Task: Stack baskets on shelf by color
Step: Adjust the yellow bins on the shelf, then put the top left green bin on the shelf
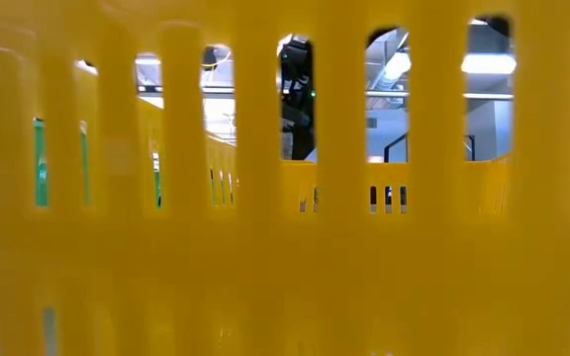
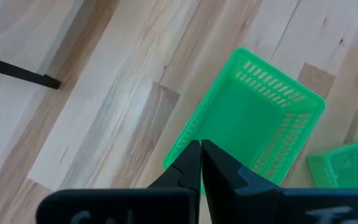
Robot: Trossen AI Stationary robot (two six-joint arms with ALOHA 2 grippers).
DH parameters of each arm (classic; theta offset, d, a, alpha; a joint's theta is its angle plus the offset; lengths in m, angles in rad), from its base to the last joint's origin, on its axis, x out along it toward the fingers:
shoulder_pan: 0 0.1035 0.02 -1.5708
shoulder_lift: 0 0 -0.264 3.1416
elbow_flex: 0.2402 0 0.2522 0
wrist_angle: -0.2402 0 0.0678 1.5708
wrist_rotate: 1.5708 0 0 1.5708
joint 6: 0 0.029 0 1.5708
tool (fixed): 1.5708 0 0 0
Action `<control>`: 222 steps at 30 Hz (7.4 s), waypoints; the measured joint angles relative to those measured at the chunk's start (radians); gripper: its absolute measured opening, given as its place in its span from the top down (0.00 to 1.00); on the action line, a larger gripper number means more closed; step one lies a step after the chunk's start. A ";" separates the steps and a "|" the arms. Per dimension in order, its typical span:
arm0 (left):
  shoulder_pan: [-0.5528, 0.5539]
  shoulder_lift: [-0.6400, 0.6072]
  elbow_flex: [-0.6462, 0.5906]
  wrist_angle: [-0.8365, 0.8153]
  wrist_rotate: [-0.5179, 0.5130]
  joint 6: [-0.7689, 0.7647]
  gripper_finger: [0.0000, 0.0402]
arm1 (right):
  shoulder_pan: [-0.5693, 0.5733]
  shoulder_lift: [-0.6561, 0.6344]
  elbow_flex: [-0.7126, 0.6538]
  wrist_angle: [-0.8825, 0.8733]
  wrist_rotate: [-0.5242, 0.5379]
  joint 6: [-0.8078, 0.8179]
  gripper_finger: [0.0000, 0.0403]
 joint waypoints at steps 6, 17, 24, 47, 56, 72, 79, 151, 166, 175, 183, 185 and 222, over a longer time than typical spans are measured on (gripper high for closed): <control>0.000 0.000 0.000 0.005 -0.020 0.000 1.00 | 0.045 0.000 -0.002 -0.003 -0.025 -0.030 1.00; 0.000 0.000 0.000 0.039 -0.026 0.000 1.00 | 0.021 0.002 -0.011 -0.020 0.064 -0.056 1.00; 0.000 0.000 0.000 0.052 -0.039 -0.013 1.00 | 0.023 0.002 -0.011 -0.009 0.050 -0.044 1.00; 0.000 0.000 0.000 0.050 -0.045 -0.026 1.00 | 0.021 0.050 -0.009 0.012 0.052 -0.046 1.00; 0.000 0.000 0.000 0.051 -0.043 -0.044 1.00 | -0.035 0.053 -0.010 0.001 0.052 -0.077 1.00; 0.000 0.000 0.000 0.050 -0.042 -0.044 1.00 | -0.047 0.053 -0.010 0.008 0.053 -0.098 1.00; 0.008 0.000 0.000 0.048 -0.054 -0.061 1.00 | 0.029 0.048 0.076 -0.084 0.052 -0.097 1.00; 0.115 0.454 0.186 -0.008 0.213 0.715 0.67 | 0.836 -0.440 0.337 -0.565 0.518 0.501 0.99; 0.148 0.554 0.186 -0.020 0.261 0.798 0.67 | 0.841 -0.440 0.337 -0.563 0.516 0.505 0.99; 0.149 0.572 0.198 -0.039 0.253 0.731 0.67 | 0.845 -0.440 0.337 -0.564 0.516 0.504 0.99; 0.149 0.572 0.273 -0.063 0.271 0.708 0.67 | 0.845 -0.440 0.337 -0.564 0.517 0.504 0.99; 0.147 0.572 0.290 -0.065 0.272 0.718 0.67 | 0.845 -0.440 0.337 -0.564 0.517 0.504 0.99; 0.181 0.707 0.352 -0.127 0.190 0.854 0.97 | 0.845 -0.440 0.337 -0.564 0.517 0.482 0.99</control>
